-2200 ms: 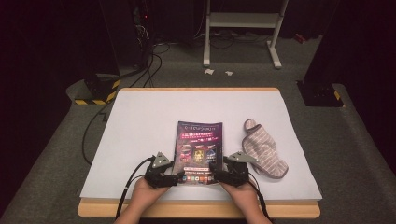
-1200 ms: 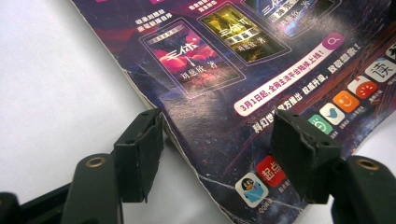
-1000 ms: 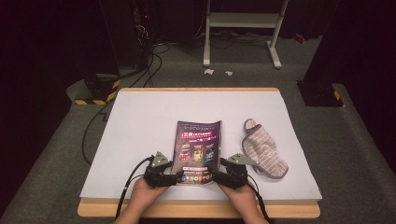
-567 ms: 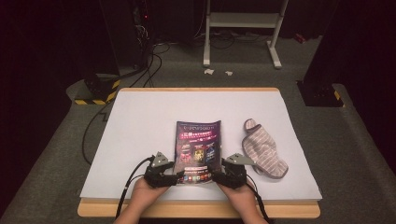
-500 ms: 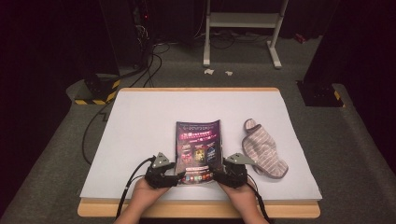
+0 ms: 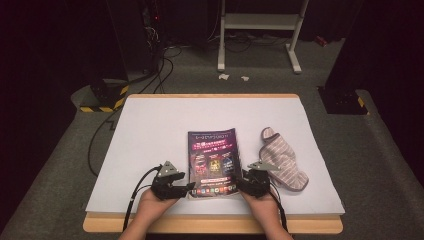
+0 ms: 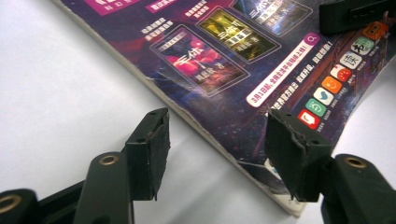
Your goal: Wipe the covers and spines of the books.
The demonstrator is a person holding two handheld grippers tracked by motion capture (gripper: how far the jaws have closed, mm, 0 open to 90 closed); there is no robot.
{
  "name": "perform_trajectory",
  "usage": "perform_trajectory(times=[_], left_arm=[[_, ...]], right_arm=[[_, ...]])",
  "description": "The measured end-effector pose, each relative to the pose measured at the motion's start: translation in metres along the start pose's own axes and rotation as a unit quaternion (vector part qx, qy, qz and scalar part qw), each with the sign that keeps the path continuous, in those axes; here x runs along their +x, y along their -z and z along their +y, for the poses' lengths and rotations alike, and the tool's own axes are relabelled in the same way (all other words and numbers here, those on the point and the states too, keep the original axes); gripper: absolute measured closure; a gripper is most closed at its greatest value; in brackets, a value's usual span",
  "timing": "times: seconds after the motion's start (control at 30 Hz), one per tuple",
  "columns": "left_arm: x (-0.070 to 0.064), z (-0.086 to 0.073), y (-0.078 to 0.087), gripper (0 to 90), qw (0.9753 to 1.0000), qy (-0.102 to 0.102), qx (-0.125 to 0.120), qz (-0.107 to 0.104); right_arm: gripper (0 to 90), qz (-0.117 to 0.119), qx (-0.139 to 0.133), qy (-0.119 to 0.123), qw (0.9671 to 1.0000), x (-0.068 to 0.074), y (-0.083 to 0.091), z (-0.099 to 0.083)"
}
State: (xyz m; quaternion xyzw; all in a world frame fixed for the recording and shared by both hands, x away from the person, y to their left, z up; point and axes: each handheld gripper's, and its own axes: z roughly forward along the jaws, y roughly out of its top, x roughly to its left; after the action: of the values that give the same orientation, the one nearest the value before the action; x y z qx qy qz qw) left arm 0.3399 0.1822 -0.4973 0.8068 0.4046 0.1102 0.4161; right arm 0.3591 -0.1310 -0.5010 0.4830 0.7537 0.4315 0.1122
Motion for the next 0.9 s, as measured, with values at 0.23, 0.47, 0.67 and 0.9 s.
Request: perform_trajectory(times=[0.23,0.47,0.67,0.9], left_arm=[[0.004,-0.003,0.004,41.1,1.0000,0.010,0.000,-0.001],[0.008,-0.009,0.012,41.5,0.9998,0.018,-0.004,0.011],[0.012,-0.013,0.018,41.6,0.9995,0.024,-0.010,0.019],[0.015,-0.015,0.021,41.8,0.9992,0.028,-0.012,0.025]], right_arm=[[67.6,-0.004,0.001,0.000,1.0000,-0.003,0.000,0.005],[76.1,-0.004,-0.011,-0.002,0.9999,-0.009,0.001,0.013],[80.9,-0.006,-0.024,0.001,0.9997,-0.011,0.002,0.020],[83.9,-0.013,-0.042,0.020,0.9988,-0.011,0.008,0.028]])
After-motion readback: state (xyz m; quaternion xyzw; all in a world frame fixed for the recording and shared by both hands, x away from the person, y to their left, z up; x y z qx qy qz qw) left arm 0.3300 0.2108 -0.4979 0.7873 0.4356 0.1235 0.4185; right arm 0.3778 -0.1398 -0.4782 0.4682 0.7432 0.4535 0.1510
